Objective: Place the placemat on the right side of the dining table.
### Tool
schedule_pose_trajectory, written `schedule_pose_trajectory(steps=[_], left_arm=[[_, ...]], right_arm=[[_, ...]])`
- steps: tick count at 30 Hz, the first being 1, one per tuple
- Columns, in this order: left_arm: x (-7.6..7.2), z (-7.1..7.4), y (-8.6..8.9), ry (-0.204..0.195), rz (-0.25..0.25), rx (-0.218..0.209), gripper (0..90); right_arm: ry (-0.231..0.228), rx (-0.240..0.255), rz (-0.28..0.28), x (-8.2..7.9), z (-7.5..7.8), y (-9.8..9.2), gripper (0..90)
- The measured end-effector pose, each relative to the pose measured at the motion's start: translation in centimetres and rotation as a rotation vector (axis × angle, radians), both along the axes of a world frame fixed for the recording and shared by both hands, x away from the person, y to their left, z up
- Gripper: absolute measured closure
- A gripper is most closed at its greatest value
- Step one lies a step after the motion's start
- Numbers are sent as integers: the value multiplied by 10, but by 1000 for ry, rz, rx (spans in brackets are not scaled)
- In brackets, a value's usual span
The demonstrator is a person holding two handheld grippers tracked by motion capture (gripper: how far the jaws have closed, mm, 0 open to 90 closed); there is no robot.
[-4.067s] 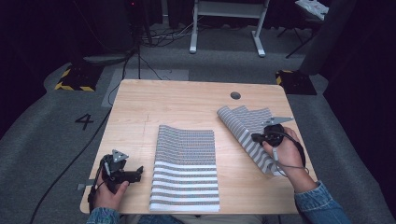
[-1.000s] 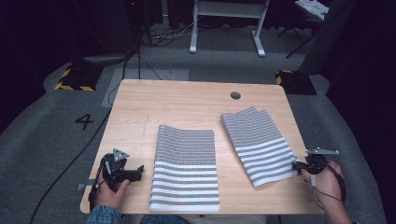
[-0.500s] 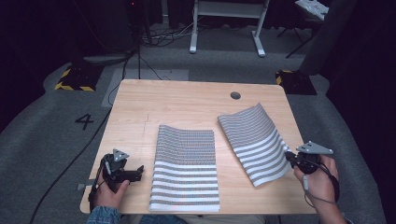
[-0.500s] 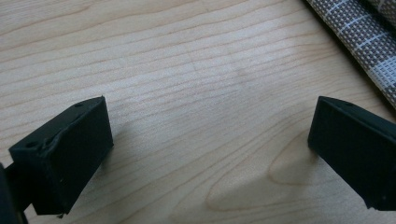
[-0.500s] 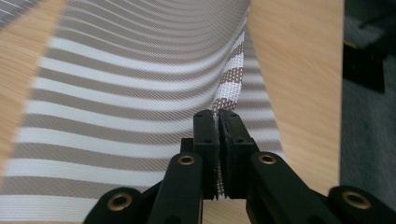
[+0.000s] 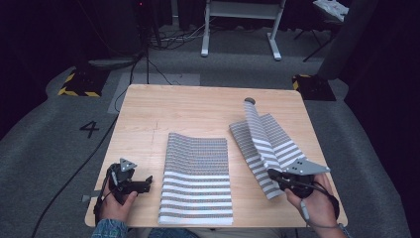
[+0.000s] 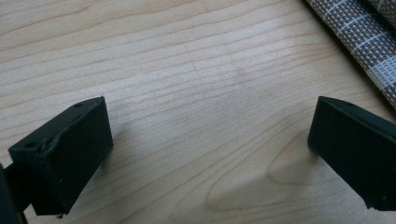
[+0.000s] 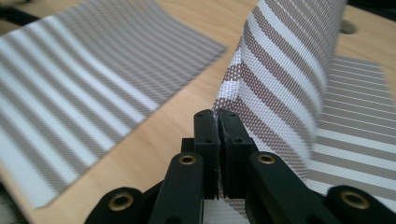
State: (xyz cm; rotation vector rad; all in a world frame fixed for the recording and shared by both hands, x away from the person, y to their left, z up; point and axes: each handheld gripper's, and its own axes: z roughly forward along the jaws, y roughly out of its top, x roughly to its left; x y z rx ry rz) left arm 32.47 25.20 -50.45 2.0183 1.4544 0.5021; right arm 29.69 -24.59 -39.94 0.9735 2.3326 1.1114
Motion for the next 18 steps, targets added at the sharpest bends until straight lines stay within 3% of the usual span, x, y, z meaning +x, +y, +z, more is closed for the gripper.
schedule_pose_trajectory(steps=[6,10,18], left_arm=[[1,0,0,-1,2,1,0],[1,0,0,-4,4,1,0],[1,0,0,-3,3,2,0]], right_arm=[[106,52,119,-10,-18,28,875],[175,52,168,-12,-37,41,875],[256,69,258,-27,-59,62,858]])
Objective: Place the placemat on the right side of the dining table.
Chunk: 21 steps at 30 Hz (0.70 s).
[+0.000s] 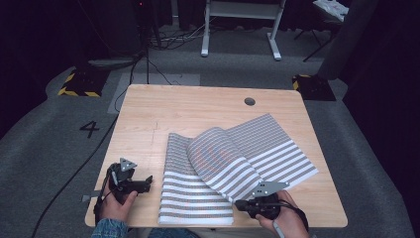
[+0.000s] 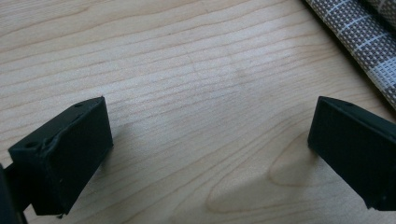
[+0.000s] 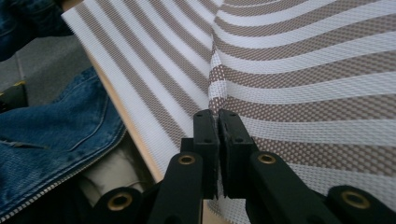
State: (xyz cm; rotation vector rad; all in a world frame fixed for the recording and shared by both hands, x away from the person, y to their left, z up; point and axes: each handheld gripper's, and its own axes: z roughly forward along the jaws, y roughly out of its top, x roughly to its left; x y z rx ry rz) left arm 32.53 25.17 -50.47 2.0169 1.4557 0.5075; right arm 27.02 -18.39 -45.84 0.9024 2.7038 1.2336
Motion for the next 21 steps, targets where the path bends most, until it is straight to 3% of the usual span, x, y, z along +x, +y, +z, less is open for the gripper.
schedule_pose_trajectory(steps=[1,5,9,12,16,19,21], left_arm=[[0,0,0,-1,1,-1,0],[0,0,0,1,-1,0,0],[0,0,0,4,-2,0,0],[0,0,0,7,-4,-4,0],[0,0,0,6,-3,-4,0],[0,0,0,4,-2,0,0],[0,0,0,3,-1,-1,0]], right_arm=[[10,7,6,-1,-1,2,836],[51,66,28,-2,1,1,570],[31,130,-19,1,19,-15,481],[-37,142,-122,14,33,-40,450],[-132,68,-316,36,42,-77,418],[-120,45,-449,60,36,-113,388],[-118,-11,-519,73,27,-133,370]])
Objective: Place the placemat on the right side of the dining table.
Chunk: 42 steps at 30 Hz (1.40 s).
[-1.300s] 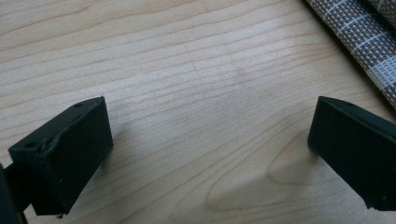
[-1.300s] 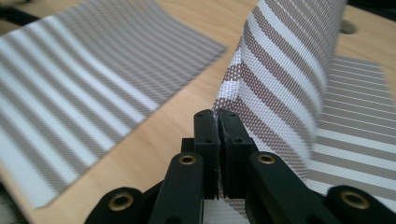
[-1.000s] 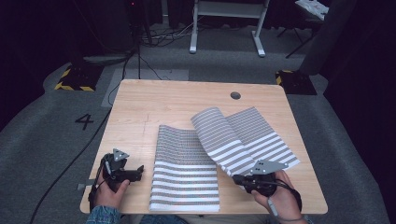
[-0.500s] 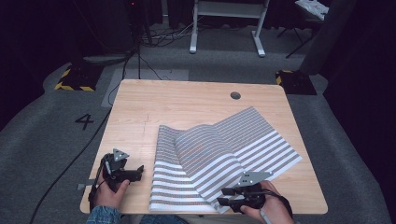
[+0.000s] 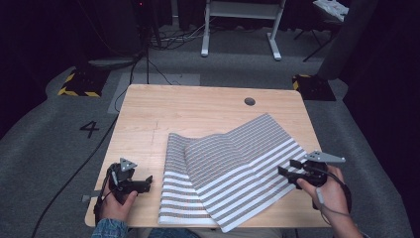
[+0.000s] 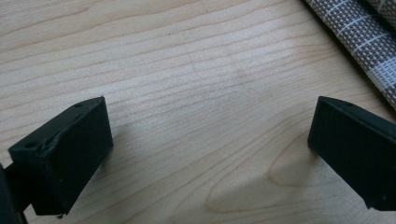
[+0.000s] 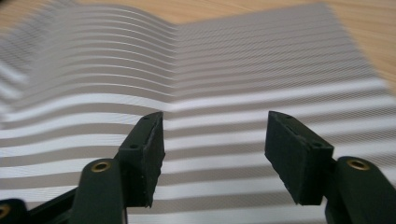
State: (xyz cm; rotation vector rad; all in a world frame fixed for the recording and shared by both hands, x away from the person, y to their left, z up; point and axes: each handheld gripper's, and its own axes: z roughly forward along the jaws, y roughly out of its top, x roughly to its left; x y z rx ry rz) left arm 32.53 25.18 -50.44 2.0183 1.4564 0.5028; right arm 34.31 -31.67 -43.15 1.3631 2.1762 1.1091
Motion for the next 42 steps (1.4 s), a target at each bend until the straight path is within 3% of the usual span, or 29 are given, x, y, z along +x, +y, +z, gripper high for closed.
schedule_pose_trajectory(steps=[3,5,9,13,15,21,24,27,29,32,34,38,42], left_arm=[[0,0,0,1,-1,1,0],[0,0,0,1,-1,2,0],[0,0,0,1,-1,1,0],[0,0,0,3,-2,-2,0],[0,0,0,1,-2,1,0],[0,0,0,1,-1,1,0],[0,0,0,2,-2,1,0],[0,0,0,2,-1,-2,0],[0,0,0,2,-2,-2,0],[0,0,0,-1,0,1,1],[0,0,0,-1,-1,2,1],[0,0,1,-3,-5,1,1],[-1,0,1,-3,-4,-2,1]], right_arm=[[44,-70,-104,15,-19,-28,357],[76,-77,-171,21,-32,-45,354],[91,-93,-274,29,-49,-72,334],[100,-114,-311,33,-57,-85,301],[98,-92,-327,35,-59,-88,283],[58,-147,-334,32,-63,-80,268],[51,-143,-321,30,-63,-79,338],[54,-150,-281,29,-60,-73,546],[56,-169,-237,27,-58,-65,731],[60,-223,-193,29,-54,-57,832],[46,-240,-154,31,-49,-55,860],[18,-231,-141,34,-41,-58,867],[-20,-257,-144,48,-28,-64,869]])
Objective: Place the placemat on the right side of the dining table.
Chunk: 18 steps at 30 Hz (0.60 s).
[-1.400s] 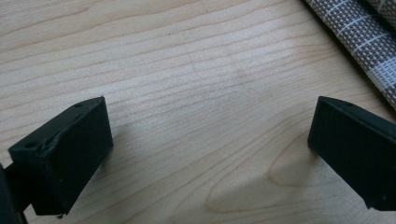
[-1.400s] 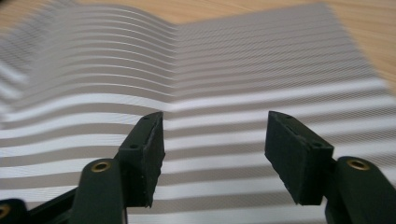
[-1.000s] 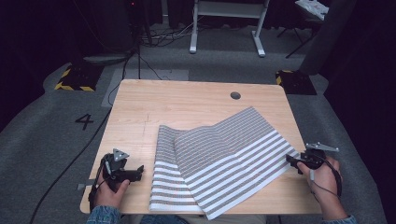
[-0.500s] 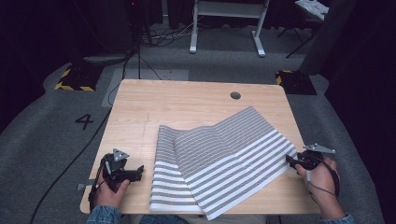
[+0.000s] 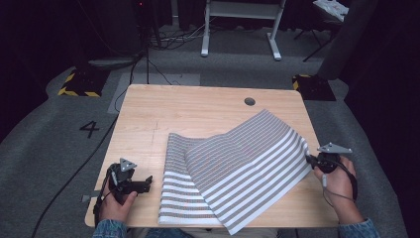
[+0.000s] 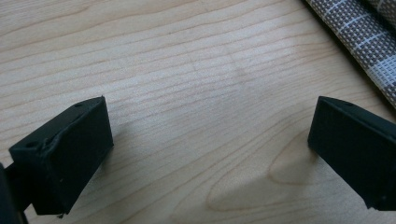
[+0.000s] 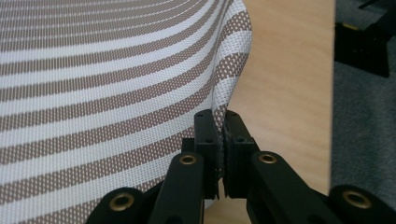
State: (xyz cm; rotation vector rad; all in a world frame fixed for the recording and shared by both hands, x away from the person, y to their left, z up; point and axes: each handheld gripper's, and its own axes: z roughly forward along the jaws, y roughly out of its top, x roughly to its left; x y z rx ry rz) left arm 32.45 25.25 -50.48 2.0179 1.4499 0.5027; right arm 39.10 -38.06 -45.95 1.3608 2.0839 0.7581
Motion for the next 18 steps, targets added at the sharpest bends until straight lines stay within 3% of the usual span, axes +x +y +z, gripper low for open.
schedule_pose_trajectory(steps=[6,7,10,15,18], left_arm=[[0,0,0,4,0,2,1],[0,0,0,2,1,1,1],[0,0,0,3,3,2,1],[-1,0,0,1,6,0,1],[-1,0,0,1,5,0,1]], right_arm=[[-25,-43,-13,36,12,-10,867],[-31,-77,-16,46,15,-11,866],[-33,-84,-26,61,16,-14,865],[-22,-93,-61,84,7,-17,856],[-30,-85,-83,92,-3,-22,771]])
